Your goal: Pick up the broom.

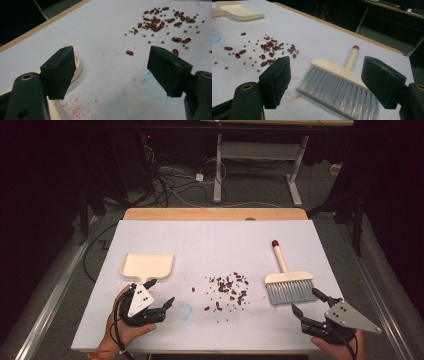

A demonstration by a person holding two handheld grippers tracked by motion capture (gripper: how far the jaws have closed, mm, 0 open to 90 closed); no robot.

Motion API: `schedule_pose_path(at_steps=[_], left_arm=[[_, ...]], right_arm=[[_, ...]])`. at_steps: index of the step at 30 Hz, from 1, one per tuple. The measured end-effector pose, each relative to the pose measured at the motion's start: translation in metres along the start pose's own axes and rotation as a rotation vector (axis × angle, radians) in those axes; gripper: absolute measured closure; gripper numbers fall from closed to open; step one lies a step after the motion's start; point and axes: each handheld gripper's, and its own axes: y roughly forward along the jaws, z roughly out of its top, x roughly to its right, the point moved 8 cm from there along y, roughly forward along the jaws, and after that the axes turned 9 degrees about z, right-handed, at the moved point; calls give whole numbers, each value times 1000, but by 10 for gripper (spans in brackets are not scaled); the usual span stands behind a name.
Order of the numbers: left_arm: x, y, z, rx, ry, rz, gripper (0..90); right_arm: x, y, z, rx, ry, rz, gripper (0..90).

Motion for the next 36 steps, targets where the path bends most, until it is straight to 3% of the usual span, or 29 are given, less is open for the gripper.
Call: schedule_pose_path(at_steps=[10,17,21,26,29,32,36], left_arm=[[7,0,-6,-27,14,-22,216],[6,-2,-9,-41,20,-16,217],[4,-2,-10,-44,12,-13,216],[3,0,-10,-47,30,-6,216],[4,-1,-10,-46,28,-7,216],[7,-1,-11,-59,37,-12,216],[6,-1,-10,-55,34,-13,216]], right_arm=[[4,2,-2,-40,12,-3,262],[17,16,-7,-135,81,17,308],[27,29,-2,-172,110,10,306],[38,46,7,-209,99,-27,317],[49,61,10,-240,126,-38,330],[63,80,14,-289,150,-59,343],[79,109,12,-403,181,-65,354]])
